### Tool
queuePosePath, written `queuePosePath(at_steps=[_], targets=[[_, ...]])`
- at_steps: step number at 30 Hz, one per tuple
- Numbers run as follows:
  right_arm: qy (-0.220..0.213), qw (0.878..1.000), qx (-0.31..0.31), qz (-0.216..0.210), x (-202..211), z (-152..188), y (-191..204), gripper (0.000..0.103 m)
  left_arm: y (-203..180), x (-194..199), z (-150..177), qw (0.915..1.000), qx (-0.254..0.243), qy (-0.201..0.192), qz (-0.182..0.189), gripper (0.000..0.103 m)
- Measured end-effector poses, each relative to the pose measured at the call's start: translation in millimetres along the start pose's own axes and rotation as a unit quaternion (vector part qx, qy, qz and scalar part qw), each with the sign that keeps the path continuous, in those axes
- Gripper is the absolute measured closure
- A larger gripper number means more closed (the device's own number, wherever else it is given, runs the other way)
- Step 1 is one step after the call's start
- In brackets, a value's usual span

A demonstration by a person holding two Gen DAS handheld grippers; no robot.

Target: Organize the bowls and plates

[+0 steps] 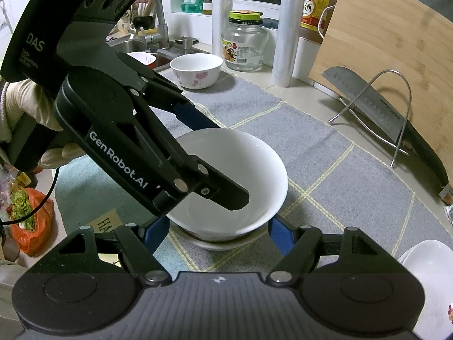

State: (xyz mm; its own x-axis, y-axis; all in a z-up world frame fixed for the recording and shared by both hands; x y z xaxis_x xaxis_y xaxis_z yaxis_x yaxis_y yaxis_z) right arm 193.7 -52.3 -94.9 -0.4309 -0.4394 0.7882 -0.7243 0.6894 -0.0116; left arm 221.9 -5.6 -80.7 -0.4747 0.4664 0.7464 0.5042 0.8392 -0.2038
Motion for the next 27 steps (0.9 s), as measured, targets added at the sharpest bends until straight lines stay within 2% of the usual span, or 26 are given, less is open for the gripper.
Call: queuePosePath(at_steps=[12, 14, 16, 17, 20, 27], targets=[[0.003, 1.0, 0.0, 0.0, -3, 2, 2, 0.022, 2, -1, 2, 1.0, 0.002, -0.002, 0.003, 0.018], [0.002, 1.0, 0.001, 0.005, -3, 2, 1, 0.018, 3, 0, 2, 1.0, 0.004, -0.003, 0.006, 0.013], [-0.006, 1.0, 0.0, 0.011, 0, 1, -1, 0.005, 4, 1, 3, 1.0, 0.007, -0.005, 0.005, 0.011], [-0.013, 1.0, -0.005, 0.006, 2, 0, -3, 0.003, 5, 2, 4, 1.0, 0.007, -0.006, 0.0, 0.011], [-0.029, 0.999, -0.019, -0.009, 11, -3, -5, 0.0, 7, 7, 6, 0.9998, 0.011, -0.012, -0.005, 0.011], [-0.036, 0.999, -0.031, 0.0, 16, -1, -12, 0.0, 13, 24, 17, 0.9988, 0.024, -0.025, -0.035, 0.011]])
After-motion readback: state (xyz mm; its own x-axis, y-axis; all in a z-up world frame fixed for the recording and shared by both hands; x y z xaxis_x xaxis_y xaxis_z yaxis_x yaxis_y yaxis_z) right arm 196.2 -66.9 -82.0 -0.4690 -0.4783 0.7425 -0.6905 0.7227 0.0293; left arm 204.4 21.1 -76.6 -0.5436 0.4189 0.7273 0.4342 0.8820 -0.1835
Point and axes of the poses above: each gripper's, at about its wrist camera, not at the fingertips, and x roughly against the way its jaws point, y to its left, z to its underside, the point moved 8 cm from there along -x, roughly the way its jaws point, and after that the axes turned 2 degrees about y, right-handed, at the moved point
